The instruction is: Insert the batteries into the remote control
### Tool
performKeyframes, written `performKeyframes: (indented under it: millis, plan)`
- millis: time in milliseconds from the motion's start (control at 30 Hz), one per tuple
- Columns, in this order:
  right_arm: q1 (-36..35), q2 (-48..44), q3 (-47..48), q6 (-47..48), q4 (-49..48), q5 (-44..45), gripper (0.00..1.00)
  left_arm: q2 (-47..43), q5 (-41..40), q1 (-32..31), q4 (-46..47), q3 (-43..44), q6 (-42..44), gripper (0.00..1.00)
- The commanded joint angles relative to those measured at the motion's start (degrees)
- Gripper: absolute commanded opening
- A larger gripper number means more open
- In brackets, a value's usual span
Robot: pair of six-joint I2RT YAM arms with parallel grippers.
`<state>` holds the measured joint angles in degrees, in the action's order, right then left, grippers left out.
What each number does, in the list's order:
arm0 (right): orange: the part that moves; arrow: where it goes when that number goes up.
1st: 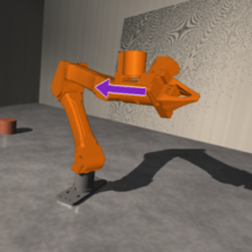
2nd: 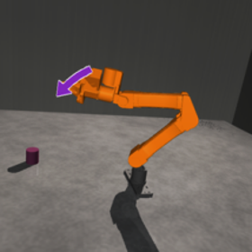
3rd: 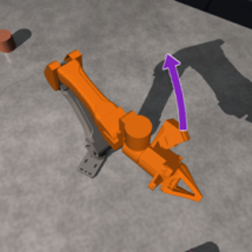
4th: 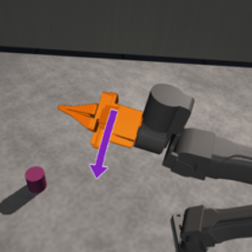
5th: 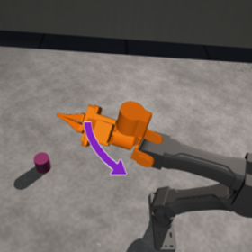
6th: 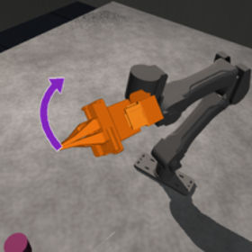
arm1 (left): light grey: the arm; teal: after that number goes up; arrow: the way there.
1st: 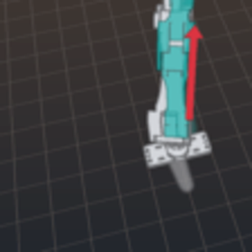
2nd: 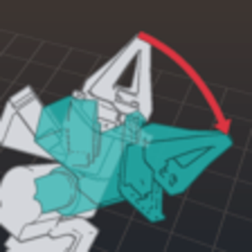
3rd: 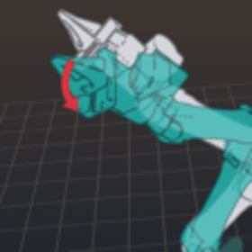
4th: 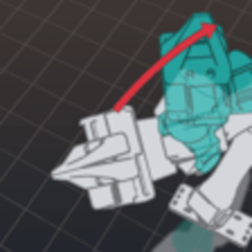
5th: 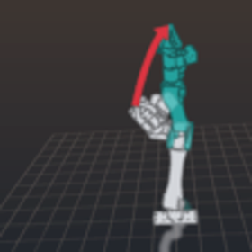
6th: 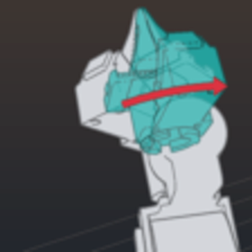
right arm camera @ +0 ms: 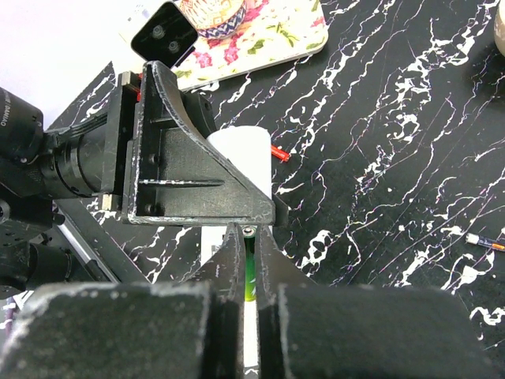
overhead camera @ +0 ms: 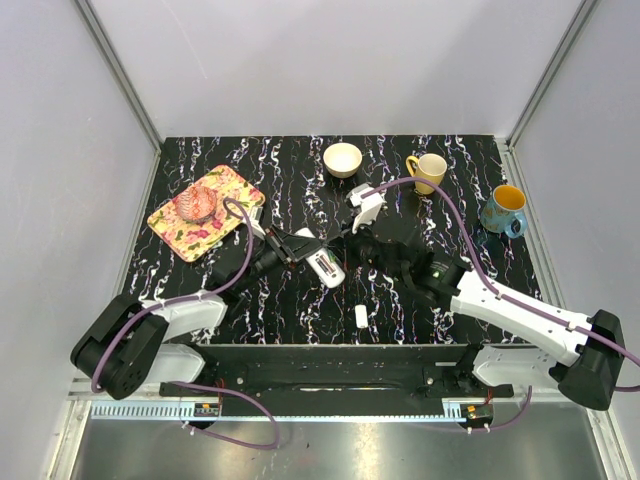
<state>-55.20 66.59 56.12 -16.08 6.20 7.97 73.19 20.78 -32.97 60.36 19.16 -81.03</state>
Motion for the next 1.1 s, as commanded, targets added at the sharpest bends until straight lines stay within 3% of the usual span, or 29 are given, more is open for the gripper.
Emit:
performKeyframes:
  millis: [0,667,1067]
  plan:
    - [-0.79,-0.58,-0.48,2.54,-2.51,0.65,0.0,0.55,1.02,-0.51,4.33,2.99,-0.97,0.0]
    - [-1.23,-1.63,-1.89,4.39,-0.92,-0.06,0.0,1.61,2.34,-0.69,2.31,5.45,-1.23,0.0]
    - [-1.31,0.65,1.45,7.72,10.23,-3.31,0.0,0.64,2.51,-0.69,3.27,5.63,-1.14,0.0]
